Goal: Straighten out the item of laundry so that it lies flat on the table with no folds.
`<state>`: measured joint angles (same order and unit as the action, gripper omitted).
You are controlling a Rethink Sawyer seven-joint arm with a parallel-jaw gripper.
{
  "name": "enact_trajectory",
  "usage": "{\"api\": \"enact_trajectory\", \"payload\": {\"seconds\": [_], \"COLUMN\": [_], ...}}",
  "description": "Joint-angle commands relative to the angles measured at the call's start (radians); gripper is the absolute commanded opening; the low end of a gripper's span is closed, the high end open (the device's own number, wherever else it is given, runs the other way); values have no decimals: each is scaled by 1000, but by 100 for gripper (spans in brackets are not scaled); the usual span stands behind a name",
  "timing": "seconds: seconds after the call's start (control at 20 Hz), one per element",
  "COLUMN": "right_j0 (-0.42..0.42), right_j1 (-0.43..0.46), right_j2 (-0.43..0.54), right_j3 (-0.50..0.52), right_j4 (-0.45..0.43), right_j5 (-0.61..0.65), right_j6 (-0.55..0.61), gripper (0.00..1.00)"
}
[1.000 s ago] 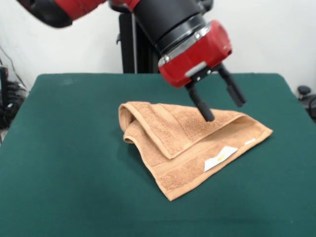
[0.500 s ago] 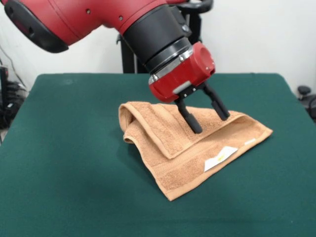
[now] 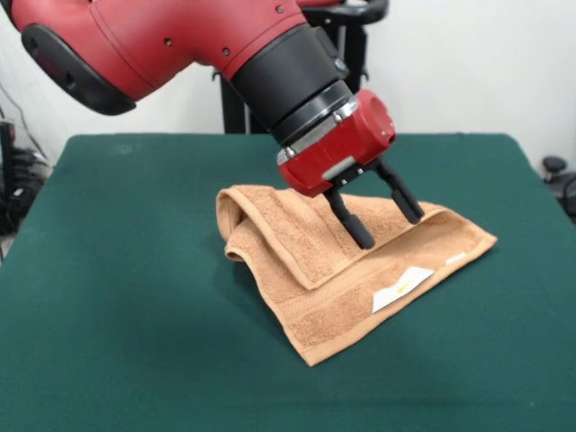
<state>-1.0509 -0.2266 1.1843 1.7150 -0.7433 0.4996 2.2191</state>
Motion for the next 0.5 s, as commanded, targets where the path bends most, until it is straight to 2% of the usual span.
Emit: {"api": "enact_trajectory", "payload": {"seconds": [0.05, 0.5], "right_j0": [-8, -49], "right_j1": [49, 87], "right_j2": [-49, -78], "right_j3": [-18, -48], "right_j4": [-48, -20], "right_j5": [181, 219], "right_j6": [-501, -614], "gripper": [100, 100]}}
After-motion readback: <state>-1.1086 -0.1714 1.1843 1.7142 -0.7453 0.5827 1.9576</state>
